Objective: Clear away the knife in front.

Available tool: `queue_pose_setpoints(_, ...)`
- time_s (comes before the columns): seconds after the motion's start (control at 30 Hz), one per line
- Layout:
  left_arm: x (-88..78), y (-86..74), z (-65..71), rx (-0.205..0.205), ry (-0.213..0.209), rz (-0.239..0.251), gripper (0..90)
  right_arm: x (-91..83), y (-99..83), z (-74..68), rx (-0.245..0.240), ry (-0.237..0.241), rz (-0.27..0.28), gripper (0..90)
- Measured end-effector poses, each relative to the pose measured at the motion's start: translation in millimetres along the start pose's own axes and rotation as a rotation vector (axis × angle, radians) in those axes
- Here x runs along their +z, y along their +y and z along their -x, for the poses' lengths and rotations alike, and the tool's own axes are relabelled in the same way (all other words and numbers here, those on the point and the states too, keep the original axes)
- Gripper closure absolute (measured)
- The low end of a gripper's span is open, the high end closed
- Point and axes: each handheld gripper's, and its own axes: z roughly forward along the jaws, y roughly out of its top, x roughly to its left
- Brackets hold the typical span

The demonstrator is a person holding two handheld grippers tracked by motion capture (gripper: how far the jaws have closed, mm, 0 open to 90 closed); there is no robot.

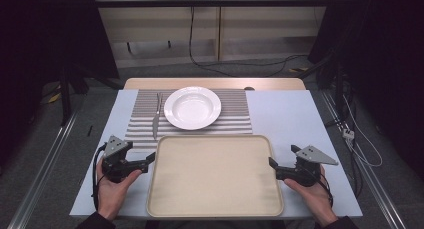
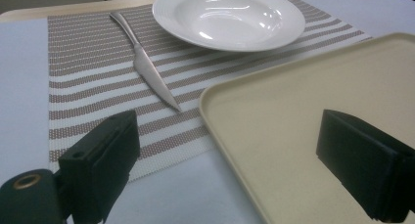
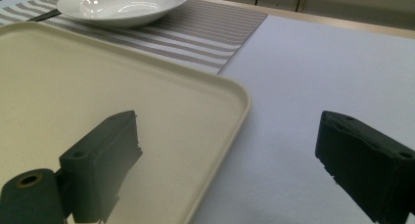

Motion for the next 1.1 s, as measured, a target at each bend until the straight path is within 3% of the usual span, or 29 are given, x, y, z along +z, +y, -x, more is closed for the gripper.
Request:
queue_pose_setpoints(0.1, 2.1, 5.2, -2.5, 0.008, -0.002, -0.004, 9.0, 1.0, -0.1, 0.4, 0.009, 0.001, -0.005, 8.9)
queue_pose_setpoints(0.17, 4.3, 8.6, -3.8, 0.007, 0.029, -0.009, 8.6, 1.1, 0.0, 0.4, 0.008, 0.002, -0.005, 8.8)
queue_pose_setpoints(0.23, 8.2, 12.1, -5.5, 0.021, 0.02, -0.024, 7.8, 1.4, -0.1, 0.6, 0.011, 0.009, -0.007, 8.8)
queue_pose_setpoints(0.3, 12.3, 15.1, -7.1, 0.037, 0.041, -0.012, 6.8, 1.5, -0.1, 0.7, 0.012, 0.009, -0.008, 8.8)
queue_pose_setpoints(0.43, 22.7, 22.3, -11.9, 0.035, 0.021, -0.039, 6.8, 1.0, 0.1, 0.5, 0.009, 0.011, -0.007, 8.9)
queue_pose_setpoints(0.6, 34.1, 30.8, -19.2, 0.041, 0.037, -0.052, 8.9, 1.1, 0.1, 0.0, 0.008, 0.017, -0.009, 8.9)
queue_pose_setpoints(0.67, 40.5, 34.5, -24.4, 0.028, 0.02, -0.064, 8.7, 1.3, 0.2, 0.0, 0.008, 0.018, -0.009, 8.9)
queue_pose_setpoints(0.73, 46.3, 38.5, -28.1, 0.033, 0.048, -0.08, 7.6, 1.3, 0.1, 0.0, 0.009, 0.02, -0.01, 8.9)
queue_pose_setpoints(1.1, 70.7, 53.7, -40.6, 0.024, 0.079, -0.093, 9.1, 6.0, 0.0, 0.6, 0.013, 0.036, -0.021, 8.9)
